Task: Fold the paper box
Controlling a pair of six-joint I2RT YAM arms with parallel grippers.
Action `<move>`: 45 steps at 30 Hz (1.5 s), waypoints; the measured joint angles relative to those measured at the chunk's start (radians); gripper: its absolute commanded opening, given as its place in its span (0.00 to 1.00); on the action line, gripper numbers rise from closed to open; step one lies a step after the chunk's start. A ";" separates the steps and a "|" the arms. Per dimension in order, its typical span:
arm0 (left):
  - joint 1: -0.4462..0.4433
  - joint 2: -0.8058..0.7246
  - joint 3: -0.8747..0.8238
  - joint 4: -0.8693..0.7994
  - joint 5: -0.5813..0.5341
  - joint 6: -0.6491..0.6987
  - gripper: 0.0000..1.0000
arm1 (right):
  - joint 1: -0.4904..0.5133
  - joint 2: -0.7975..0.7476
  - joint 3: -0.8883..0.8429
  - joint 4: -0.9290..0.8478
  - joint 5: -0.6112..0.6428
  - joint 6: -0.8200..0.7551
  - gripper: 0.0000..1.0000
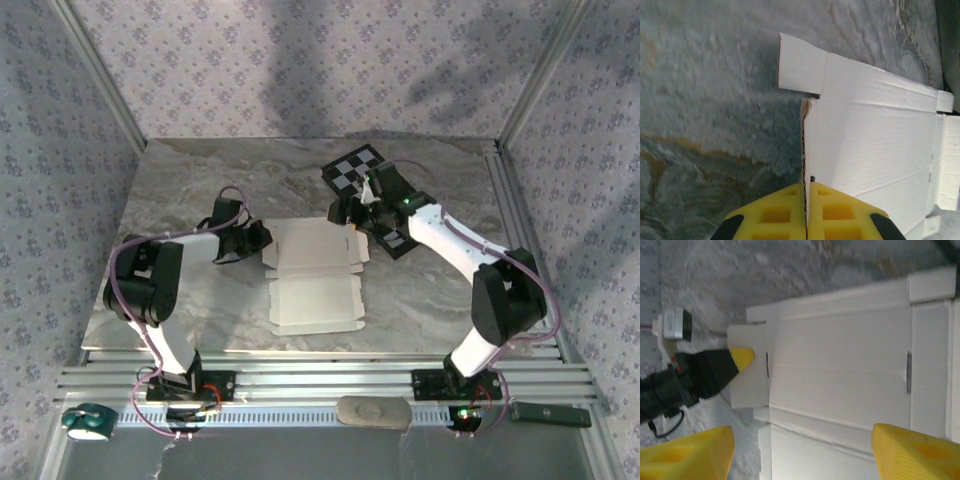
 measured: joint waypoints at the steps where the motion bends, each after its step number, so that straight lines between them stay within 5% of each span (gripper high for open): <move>1: -0.004 -0.010 0.019 -0.026 -0.033 0.019 0.00 | -0.010 0.020 0.037 -0.011 0.000 0.001 0.70; 8: -0.064 -0.284 0.031 -0.110 -0.288 0.205 0.00 | 0.005 0.103 0.227 -0.089 0.044 0.103 0.71; 13: -0.112 -0.491 -0.110 0.089 -0.377 0.370 0.00 | 0.081 0.103 0.298 -0.092 0.118 0.257 0.72; 16: -0.113 -0.533 -0.230 0.223 -0.374 0.449 0.00 | 0.109 0.100 0.342 -0.092 0.140 0.222 0.75; 20: -0.111 -0.536 -0.272 0.273 -0.351 0.529 0.00 | 0.105 0.017 0.340 -0.053 0.163 -0.111 0.77; 26: -0.111 -0.549 -0.264 0.369 -0.245 0.623 0.00 | 0.027 -0.233 0.052 0.145 0.035 -0.712 0.84; 31: -0.112 -0.544 -0.206 0.369 -0.148 0.711 0.00 | -0.030 -0.214 -0.016 0.158 -0.071 -1.061 0.86; 37: -0.112 -0.540 -0.154 0.380 -0.099 0.766 0.00 | -0.008 -0.098 0.140 0.068 -0.090 -1.334 0.81; 45: -0.122 -0.531 -0.154 0.377 -0.084 0.799 0.00 | -0.004 0.020 0.233 0.039 -0.110 -1.432 0.76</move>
